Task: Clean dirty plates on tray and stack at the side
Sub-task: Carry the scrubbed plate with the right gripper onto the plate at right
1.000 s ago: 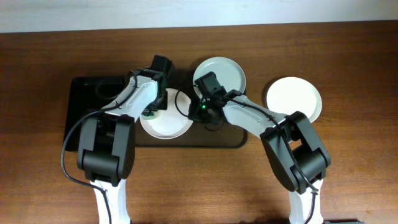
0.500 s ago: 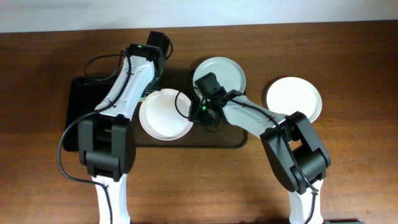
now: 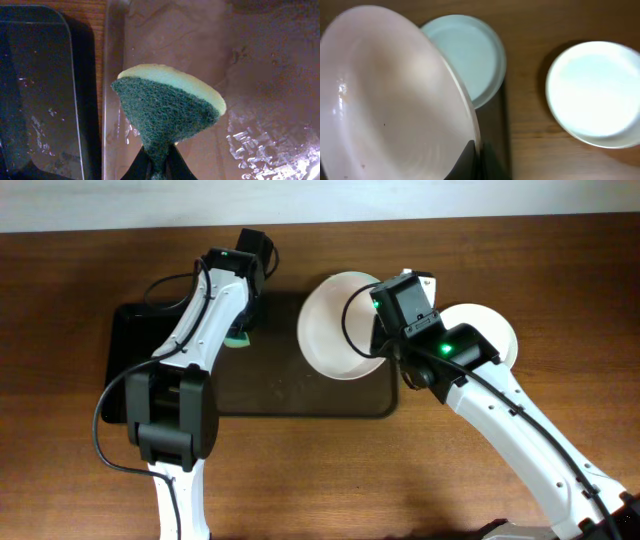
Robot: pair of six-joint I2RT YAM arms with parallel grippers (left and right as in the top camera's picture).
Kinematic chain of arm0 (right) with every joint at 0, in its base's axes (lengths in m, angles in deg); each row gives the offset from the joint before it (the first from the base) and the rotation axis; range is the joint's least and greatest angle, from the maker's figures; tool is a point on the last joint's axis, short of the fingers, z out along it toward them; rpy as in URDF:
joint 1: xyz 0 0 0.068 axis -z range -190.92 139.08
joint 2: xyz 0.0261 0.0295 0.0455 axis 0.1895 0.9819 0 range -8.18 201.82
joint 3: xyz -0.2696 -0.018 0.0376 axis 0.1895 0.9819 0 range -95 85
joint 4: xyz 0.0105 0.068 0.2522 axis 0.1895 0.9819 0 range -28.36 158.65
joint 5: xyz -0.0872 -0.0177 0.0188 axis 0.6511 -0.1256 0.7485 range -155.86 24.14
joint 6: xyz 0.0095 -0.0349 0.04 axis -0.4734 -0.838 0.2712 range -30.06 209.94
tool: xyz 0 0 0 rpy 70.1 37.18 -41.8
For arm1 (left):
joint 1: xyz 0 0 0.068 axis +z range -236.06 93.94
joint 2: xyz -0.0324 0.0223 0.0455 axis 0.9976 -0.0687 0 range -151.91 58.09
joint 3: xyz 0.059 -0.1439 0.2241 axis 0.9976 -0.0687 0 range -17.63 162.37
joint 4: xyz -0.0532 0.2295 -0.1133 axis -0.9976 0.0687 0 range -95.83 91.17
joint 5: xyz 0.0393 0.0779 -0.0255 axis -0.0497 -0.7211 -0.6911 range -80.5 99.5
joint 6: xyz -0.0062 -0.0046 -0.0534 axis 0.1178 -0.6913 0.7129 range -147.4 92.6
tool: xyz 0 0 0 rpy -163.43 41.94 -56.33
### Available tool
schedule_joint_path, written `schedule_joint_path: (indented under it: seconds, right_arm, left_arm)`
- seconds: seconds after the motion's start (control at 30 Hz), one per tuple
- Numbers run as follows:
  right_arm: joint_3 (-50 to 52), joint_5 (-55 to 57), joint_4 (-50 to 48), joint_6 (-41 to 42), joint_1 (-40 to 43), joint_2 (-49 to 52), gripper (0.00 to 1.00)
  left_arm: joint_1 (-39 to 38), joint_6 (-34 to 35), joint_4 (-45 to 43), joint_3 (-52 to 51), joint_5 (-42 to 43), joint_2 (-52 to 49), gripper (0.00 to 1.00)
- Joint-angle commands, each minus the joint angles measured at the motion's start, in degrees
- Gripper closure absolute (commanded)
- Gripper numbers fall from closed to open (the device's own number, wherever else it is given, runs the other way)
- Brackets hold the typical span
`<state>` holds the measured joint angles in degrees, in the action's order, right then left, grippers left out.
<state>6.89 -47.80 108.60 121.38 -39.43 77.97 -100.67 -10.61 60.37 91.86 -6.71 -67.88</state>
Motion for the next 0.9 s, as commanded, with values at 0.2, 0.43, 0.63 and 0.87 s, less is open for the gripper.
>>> schedule_joint_path:
  seconds: [0.2,0.43,0.63,0.87]
  right_arm:
    - [-0.3,38.9,1.6,-10.1,-9.0,-4.6,0.96]
    - [-0.3,53.1,-14.5,-27.6,-16.2,-4.1,0.96]
    - [-0.3,53.3,-14.8,-28.2,-16.1,-4.1,0.96]
    - [-0.3,8.5,0.5,-8.2,6.4,-4.2,0.96]
  left_arm:
    - [0.2,0.5,-2.7,0.8,0.5,0.1,0.94]
    - [0.2,0.5,-3.0,0.8,0.5,0.1,0.94]
    - [0.2,0.5,-3.0,0.8,0.4,0.1,0.94]
    - [0.2,0.5,-3.2,0.8,0.5,0.1,0.94]
